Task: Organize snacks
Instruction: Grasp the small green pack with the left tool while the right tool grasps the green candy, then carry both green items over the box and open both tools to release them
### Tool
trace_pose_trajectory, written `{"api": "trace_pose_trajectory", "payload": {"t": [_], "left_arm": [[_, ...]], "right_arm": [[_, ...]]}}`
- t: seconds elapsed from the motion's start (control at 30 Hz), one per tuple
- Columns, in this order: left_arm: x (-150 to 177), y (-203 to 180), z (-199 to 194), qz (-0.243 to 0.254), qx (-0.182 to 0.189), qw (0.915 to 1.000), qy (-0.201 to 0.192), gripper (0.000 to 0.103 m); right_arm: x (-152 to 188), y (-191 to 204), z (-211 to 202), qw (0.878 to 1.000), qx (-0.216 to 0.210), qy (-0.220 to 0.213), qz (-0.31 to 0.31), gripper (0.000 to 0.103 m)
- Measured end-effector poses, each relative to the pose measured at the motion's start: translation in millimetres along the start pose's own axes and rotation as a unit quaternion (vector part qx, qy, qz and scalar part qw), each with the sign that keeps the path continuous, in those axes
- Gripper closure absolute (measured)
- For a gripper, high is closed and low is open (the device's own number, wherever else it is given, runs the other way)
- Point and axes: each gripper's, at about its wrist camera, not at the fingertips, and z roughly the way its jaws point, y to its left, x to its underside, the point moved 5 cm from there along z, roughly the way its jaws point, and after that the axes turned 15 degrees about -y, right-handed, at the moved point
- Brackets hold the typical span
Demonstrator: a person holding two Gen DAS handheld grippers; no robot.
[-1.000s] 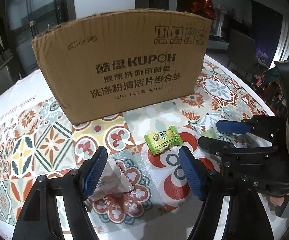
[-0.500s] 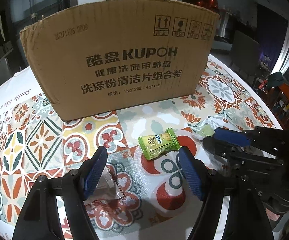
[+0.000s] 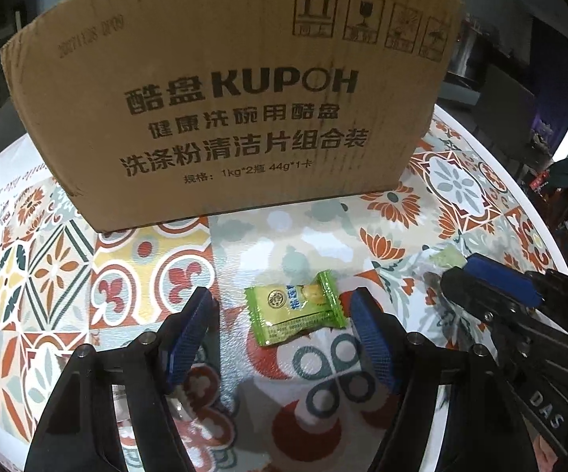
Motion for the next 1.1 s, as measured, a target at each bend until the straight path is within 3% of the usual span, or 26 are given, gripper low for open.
{"api": "trace_pose_trajectory", "payload": {"t": [0.07,0.13,0.23,0.37,0.4,0.43,1.1], "left_arm": [[-0.1,-2.3,0.5,0.005,-0.002,1.0,-0.004,0.041],[-0.3,-4.7,0.0,0.007,0.003,0.9999,-0.007,0.057],[-0.8,-3.8,-1.6,0.003,0.008,0.9999,-0.009,0.066],[-0.3,-2.1,-7.0,-0.006,0.022,0.9997,-0.009,0.071],[-0.3,0.2,-10.4,-0.006,0.024,0.9996,-0.011,0.075],[-0.6,1.3,-14.0,-0.005,0.026,0.9996,-0.013,0.089],[-36.5,26.9,-96.8,-0.017,0.048,0.9951,-0.085,0.089]], "right_arm": [[-0.4,-0.2,-1.5,1.0,-0.001,-0.002,-0.001,0.08],[-1.2,0.3,-3.0,1.0,-0.002,-0.005,-0.003,0.08],[-3.4,-0.9,-6.3,1.0,-0.004,-0.009,-0.001,0.08],[-6.3,1.5,-9.0,1.0,-0.006,-0.012,-0.003,0.08],[-6.4,3.0,-9.2,1.0,-0.007,-0.012,-0.003,0.08],[-6.6,4.1,-10.0,1.0,-0.009,-0.012,-0.004,0.08],[-34.3,35.6,-44.2,0.999,-0.03,-0.041,-0.017,0.08]]}}
